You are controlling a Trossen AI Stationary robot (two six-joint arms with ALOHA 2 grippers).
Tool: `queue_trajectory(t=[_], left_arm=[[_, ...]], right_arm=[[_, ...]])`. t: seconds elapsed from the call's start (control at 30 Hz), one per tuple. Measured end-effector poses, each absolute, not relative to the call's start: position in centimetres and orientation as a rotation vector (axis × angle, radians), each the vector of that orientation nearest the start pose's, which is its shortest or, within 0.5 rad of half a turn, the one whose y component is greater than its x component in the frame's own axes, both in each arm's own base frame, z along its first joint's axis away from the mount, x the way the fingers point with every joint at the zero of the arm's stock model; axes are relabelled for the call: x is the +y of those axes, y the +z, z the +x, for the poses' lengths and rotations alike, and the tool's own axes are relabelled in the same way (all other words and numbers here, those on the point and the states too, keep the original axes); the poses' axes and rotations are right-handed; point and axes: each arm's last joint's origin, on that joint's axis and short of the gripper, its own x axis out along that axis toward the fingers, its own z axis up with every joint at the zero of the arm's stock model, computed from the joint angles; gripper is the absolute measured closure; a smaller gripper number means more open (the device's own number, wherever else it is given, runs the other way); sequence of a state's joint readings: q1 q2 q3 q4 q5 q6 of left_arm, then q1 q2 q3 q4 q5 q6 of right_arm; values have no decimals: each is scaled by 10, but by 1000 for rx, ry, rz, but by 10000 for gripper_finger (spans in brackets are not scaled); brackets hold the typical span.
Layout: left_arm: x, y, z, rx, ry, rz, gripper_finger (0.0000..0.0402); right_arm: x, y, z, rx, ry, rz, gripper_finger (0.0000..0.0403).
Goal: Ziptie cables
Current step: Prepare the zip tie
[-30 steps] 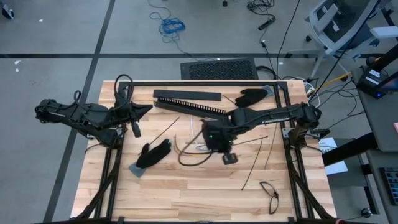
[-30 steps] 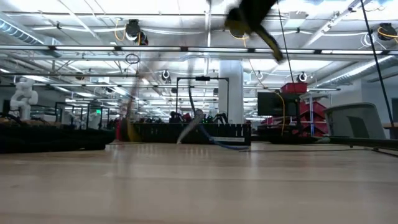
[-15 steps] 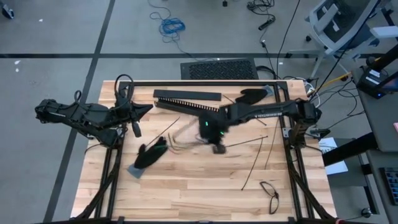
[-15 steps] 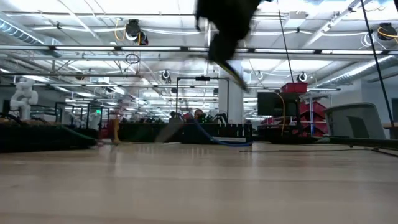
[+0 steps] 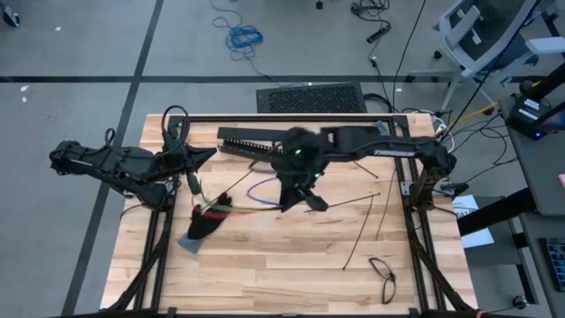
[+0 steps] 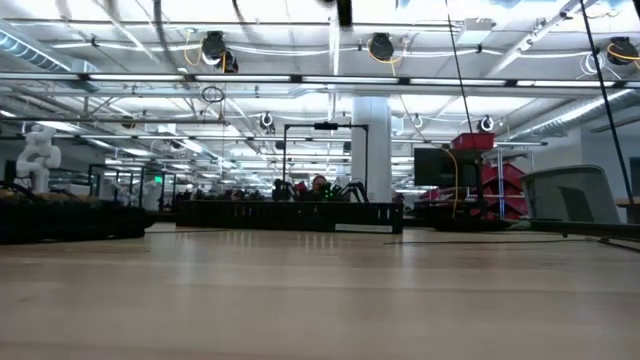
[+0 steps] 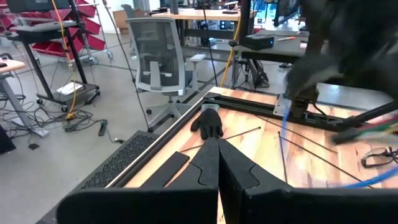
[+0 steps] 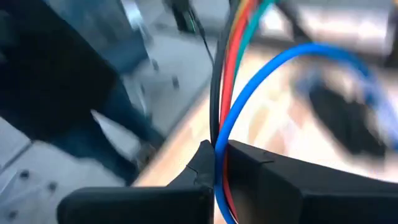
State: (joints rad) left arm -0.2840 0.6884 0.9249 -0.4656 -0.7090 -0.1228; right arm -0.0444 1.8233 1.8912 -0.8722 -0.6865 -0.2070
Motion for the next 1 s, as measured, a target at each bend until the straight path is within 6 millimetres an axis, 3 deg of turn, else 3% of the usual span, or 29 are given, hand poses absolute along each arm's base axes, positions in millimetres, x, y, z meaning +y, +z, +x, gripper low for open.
queue_trajectory(t=[0.13, 0.4, 0.53, 0.73, 0.87, 1.0], left_arm=[[-17, 367, 128, 176, 441, -9, 402], [-17, 367, 127, 174, 467, -1, 401], [-17, 367, 127, 174, 468, -1, 401], [-17, 366, 127, 178, 467, 1, 401], [-17, 365, 127, 195, 468, 12, 401], [-17, 364, 127, 198, 468, 13, 401]], right_arm=[[-6, 336, 398, 739, 659, 168, 391], [-16, 357, 419, 412, 667, 175, 391], [-24, 353, 413, 498, 635, 226, 391], [-34, 303, 380, 1039, 393, 116, 391], [-49, 249, 360, 1351, 264, 214, 392], [-55, 193, 335, 1503, 194, 323, 392]])
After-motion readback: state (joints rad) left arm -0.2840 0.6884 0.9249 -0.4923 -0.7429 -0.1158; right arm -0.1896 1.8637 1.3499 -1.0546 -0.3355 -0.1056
